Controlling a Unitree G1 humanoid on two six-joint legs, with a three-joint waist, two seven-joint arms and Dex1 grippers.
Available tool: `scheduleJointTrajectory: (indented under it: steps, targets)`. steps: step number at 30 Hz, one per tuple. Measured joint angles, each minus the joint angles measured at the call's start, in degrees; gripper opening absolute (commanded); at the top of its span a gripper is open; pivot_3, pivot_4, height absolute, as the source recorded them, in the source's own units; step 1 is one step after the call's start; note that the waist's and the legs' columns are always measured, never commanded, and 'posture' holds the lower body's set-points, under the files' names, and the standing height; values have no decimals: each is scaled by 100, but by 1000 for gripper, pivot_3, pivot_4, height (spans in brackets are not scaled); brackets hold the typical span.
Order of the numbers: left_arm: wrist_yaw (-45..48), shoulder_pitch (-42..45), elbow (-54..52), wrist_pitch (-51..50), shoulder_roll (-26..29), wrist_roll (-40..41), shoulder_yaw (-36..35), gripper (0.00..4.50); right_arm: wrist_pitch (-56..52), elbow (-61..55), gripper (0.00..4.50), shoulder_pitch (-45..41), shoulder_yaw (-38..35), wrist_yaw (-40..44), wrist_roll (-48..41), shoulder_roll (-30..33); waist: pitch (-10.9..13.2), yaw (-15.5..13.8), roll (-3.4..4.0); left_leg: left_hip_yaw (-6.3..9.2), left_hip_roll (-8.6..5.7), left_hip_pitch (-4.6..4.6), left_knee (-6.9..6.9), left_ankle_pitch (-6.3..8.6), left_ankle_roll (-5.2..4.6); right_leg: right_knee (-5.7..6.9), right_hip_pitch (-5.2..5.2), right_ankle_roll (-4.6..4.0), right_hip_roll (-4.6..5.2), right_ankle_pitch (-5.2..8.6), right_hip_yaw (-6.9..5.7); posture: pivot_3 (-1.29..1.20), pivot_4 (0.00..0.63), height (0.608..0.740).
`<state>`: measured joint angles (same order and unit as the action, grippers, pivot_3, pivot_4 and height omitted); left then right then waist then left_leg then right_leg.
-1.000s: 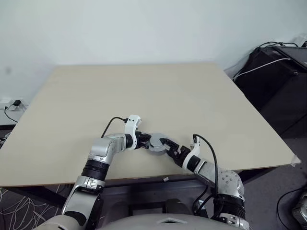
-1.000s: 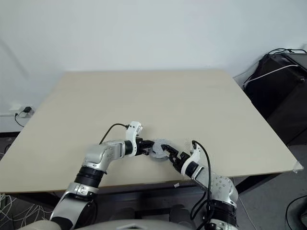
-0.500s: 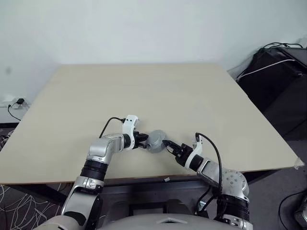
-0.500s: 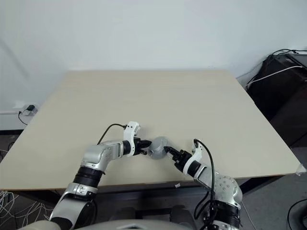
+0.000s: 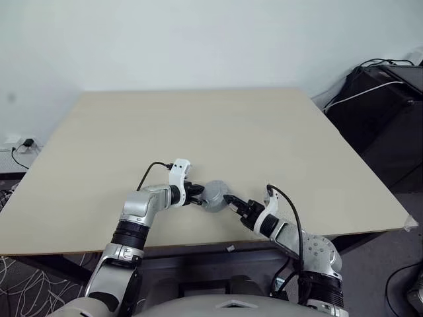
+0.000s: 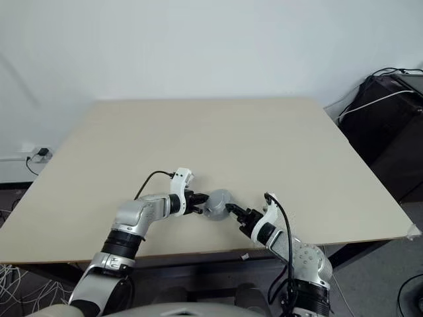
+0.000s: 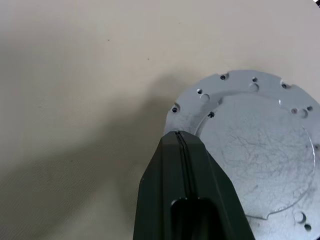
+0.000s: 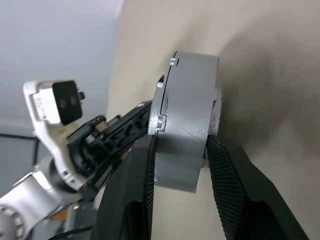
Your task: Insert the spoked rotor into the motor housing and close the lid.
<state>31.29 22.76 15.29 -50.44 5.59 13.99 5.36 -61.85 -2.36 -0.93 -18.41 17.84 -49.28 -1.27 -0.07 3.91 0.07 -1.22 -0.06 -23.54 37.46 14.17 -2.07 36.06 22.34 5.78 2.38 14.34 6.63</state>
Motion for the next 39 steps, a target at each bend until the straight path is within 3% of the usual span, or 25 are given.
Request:
scheduleJointTrajectory:
  steps: [9,18,21,29,39]
  targets:
    - [112,-24,-7,9,-115,16,27,0,21,48,4469,20,372,23,257,111,-1,4,0,2,1,-4,4,0,-1,0,3,0,-2,0,0,0,0,740]
    - [129,-21,-11,18,-136,14,28,0,43,166,4469,19,353,21,296,33,0,6,-1,1,3,-4,6,0,-1,0,3,0,-3,-1,2,0,0,740]
    - [124,-24,-11,18,-132,6,28,0,52,165,3875,19,239,15,289,-21,1,3,-1,1,4,-5,6,0,-1,0,4,0,-2,-1,2,0,0,740]
    - [108,-35,-10,31,-98,-38,8,0,40,112,1411,20,108,-28,266,-24,1,-3,-1,4,2,-13,2,0,-2,0,13,2,-2,-2,1,0,0,740]
    - [109,-48,-12,47,-99,-36,8,0,20,110,1384,20,105,-39,266,-24,1,-1,-1,4,2,-12,2,0,-2,0,11,2,-2,-2,1,0,0,740]
